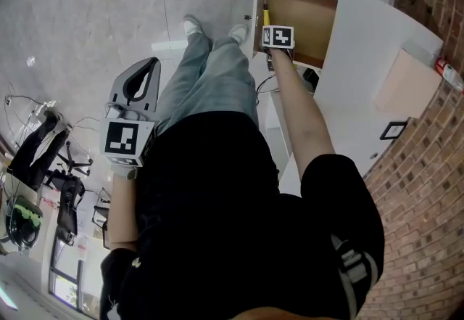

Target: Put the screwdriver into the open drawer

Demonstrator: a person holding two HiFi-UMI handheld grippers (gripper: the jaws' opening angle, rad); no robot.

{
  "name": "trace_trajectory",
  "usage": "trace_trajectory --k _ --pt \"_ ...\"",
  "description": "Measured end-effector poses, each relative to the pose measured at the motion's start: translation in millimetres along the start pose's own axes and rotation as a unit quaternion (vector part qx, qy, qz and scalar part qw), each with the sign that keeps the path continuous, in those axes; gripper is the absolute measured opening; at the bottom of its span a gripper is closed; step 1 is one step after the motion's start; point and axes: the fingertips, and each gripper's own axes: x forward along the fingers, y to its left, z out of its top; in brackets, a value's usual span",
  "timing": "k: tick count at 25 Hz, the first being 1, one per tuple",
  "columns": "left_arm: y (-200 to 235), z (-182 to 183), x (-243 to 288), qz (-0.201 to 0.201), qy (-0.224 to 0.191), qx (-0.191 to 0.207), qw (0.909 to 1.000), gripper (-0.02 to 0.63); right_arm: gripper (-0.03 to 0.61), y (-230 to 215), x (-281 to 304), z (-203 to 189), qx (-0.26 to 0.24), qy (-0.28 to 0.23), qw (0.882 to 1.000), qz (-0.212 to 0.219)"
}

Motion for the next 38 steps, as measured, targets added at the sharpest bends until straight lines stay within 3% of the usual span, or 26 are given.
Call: trace_trajectory --k 17,33,38 --pt "11 -32 10 0.003 0.032 -0.029 0.9991 0.005 0.097 -27 47 -3 0.036 0.015 0.999 -0.014" --pt "12 -58 6 0.005 0.044 -0.043 0.9981 0.005 0.089 -40 63 -6 0.019 0.022 0.999 -0.036" --pt "10 -58 4 0.006 0.039 -0.044 0.9982 0.005 0.115 -39 57 -5 0.016 0.013 0.999 -0.047"
